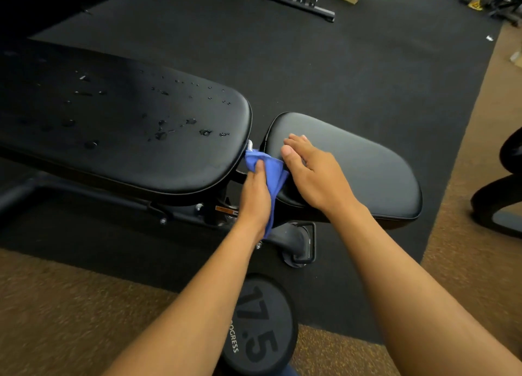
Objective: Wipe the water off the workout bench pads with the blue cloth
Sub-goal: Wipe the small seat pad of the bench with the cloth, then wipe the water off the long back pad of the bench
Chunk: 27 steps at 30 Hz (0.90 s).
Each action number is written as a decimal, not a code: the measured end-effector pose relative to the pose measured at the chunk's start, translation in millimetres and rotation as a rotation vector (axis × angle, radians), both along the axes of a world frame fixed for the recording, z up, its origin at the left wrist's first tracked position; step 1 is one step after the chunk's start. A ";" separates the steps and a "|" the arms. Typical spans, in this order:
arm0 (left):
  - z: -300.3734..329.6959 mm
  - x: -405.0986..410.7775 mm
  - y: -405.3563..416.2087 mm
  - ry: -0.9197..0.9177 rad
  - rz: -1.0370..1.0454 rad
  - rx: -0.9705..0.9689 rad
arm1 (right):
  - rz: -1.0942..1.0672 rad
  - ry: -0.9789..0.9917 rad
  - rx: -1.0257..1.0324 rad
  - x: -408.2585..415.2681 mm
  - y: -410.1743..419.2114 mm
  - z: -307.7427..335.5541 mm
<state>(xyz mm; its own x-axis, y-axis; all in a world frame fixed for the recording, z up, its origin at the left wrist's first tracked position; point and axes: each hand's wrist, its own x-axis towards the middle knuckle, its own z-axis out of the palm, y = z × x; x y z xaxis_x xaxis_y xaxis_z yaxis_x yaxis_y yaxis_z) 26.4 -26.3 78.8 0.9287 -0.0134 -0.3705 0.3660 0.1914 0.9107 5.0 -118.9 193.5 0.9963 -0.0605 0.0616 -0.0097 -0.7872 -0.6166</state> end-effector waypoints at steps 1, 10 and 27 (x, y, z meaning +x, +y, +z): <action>11.8 -12.8 2.3 -0.033 0.017 -0.034 | 0.002 -0.008 0.001 1.3 1.7 -1.5; 24.8 -55.8 10.6 -0.080 0.149 -0.301 | -0.008 -0.164 0.105 -8.0 20.1 1.8; 23.6 -90.7 46.4 -0.250 0.319 -0.114 | 0.381 0.329 0.013 -24.8 28.9 23.5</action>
<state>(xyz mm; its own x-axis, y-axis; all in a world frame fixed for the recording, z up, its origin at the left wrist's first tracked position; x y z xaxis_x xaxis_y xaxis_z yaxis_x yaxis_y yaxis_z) -64.3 20.0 102.4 0.9542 0.2612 -0.1458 0.0423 0.3644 0.9303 -19.8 -90.1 217.0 0.9142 0.3124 -0.2583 0.0810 -0.7651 -0.6387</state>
